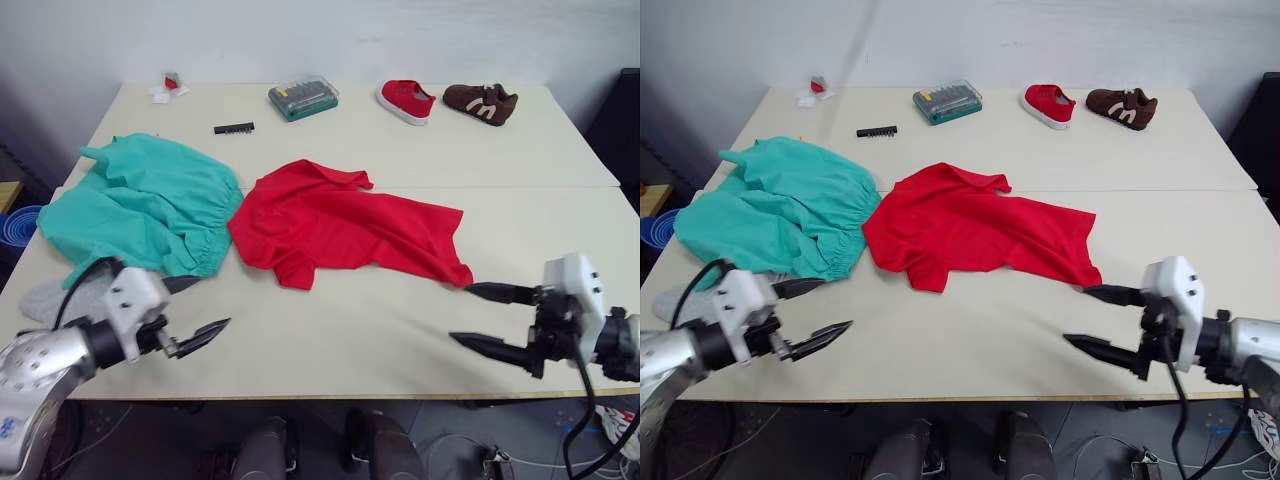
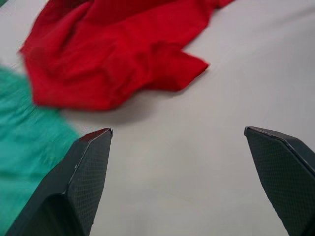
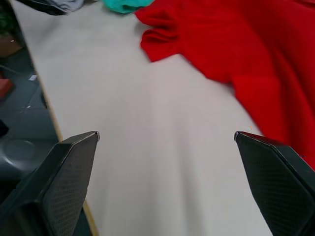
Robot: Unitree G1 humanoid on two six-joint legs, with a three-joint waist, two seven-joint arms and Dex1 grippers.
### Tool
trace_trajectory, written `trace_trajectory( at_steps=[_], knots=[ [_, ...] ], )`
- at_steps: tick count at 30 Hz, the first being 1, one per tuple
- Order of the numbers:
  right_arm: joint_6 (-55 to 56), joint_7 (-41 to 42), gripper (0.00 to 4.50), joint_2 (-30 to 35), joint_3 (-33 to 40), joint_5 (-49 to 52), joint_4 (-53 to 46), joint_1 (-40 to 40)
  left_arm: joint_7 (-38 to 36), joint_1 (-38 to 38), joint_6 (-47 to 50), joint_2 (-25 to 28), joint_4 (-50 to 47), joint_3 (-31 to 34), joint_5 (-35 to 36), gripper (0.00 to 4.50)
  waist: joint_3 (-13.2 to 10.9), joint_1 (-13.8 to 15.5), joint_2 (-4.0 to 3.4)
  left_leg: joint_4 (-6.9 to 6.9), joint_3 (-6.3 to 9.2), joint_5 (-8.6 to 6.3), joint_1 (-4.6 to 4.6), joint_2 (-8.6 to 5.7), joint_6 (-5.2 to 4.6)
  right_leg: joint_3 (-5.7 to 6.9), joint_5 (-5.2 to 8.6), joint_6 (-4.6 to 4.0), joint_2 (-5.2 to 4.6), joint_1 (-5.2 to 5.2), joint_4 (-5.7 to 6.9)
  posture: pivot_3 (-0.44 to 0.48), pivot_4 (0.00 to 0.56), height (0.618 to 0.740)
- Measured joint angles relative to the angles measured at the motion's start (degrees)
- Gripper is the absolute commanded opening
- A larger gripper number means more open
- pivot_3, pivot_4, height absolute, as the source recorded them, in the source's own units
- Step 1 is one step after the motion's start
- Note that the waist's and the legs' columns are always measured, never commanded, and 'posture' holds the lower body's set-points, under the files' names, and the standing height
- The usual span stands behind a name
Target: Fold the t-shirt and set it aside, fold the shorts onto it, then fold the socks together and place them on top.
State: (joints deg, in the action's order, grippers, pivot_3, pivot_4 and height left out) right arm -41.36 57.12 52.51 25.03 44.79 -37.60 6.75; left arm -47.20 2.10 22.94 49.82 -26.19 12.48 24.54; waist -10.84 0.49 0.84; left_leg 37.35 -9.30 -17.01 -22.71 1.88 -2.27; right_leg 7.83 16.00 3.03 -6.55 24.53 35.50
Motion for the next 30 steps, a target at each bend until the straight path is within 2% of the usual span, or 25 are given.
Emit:
trace_trajectory(
  at_steps=[4, 9, 15, 20, 23, 27, 30],
  knots=[
    [-0.74, -3.98, 4.49, -0.39, -2.64, 1.50, -4.28, -1.32, -5.19, -13.13, -4.65, -1.02, 9.24, -12.44, -6.80, 4.50, -0.01, 0.09, 0.02, -0.03, -0.10, 0.15, 0.05, -0.02, 0.23, -0.05, 0.00, -0.01, 0.02, 0.01, 0.03, 0.000, 0.150, 0.740],
    [-1.16, -7.66, 4.49, -1.10, -4.74, 1.58, -5.68, -1.17, -9.54, -28.29, -13.82, -7.71, 24.10, -23.18, -15.08, 4.50, 0.00, 0.96, 0.07, 0.04, -0.20, 0.38, -0.01, -0.05, -0.11, -0.06, -0.02, 0.03, 0.02, 0.04, 0.04, 0.000, 0.150, 0.740],
    [-1.14, -10.89, 4.49, -1.66, -4.66, 1.52, -6.71, -0.38, -14.52, -35.38, -22.23, -12.46, 34.67, -29.21, -20.38, 4.50, 0.00, 0.92, 0.10, 0.23, -0.23, 0.36, -0.05, -0.04, -0.17, -0.05, -0.03, 0.08, 0.04, 0.03, 0.10, 0.000, 0.150, 0.740],
    [-1.13, -12.74, 4.49, -1.92, -4.66, 1.71, -7.10, 0.45, -14.66, -38.03, -27.04, -14.88, 41.01, -30.44, -23.05, 4.50, -0.01, 0.86, 0.12, 0.54, -0.17, 0.21, -0.06, -0.01, -0.55, -0.09, -0.09, 0.16, 0.02, -0.02, 0.27, 0.000, 0.150, 0.740],
    [-1.13, -13.80, 4.50, -2.88, -4.66, 1.88, -7.09, 0.48, -14.38, -38.19, -29.35, -16.31, 42.83, -30.47, -23.75, 3.91, 0.00, 0.88, 0.12, 0.64, -0.13, 0.17, -0.06, -0.01, -0.67, -0.11, -0.12, 0.17, 0.00, -0.06, 0.32, 0.000, 0.150, 0.740],
    [-1.11, -14.55, 4.50, -3.19, -4.66, 1.86, -7.09, 0.50, -13.35, -39.23, -31.34, -18.16, 45.08, -30.51, -25.17, 3.91, 0.00, 1.00, 0.13, 0.68, -0.08, 0.17, -0.07, -0.01, -0.67, -0.10, -0.13, 0.18, -0.01, -0.07, 0.34, 0.000, 0.150, 0.740],
    [-0.98, -14.75, 4.50, -3.37, -4.74, 1.68, -6.97, 0.43, -12.62, -40.33, -32.56, -19.28, 47.04, -30.50, -26.31, 3.32, 0.01, 1.01, 0.14, 0.71, -0.08, 0.18, -0.08, -0.02, -0.68, -0.10, -0.14, 0.20, -0.02, -0.09, 0.35, 0.000, 0.150, 0.740]
  ],
)
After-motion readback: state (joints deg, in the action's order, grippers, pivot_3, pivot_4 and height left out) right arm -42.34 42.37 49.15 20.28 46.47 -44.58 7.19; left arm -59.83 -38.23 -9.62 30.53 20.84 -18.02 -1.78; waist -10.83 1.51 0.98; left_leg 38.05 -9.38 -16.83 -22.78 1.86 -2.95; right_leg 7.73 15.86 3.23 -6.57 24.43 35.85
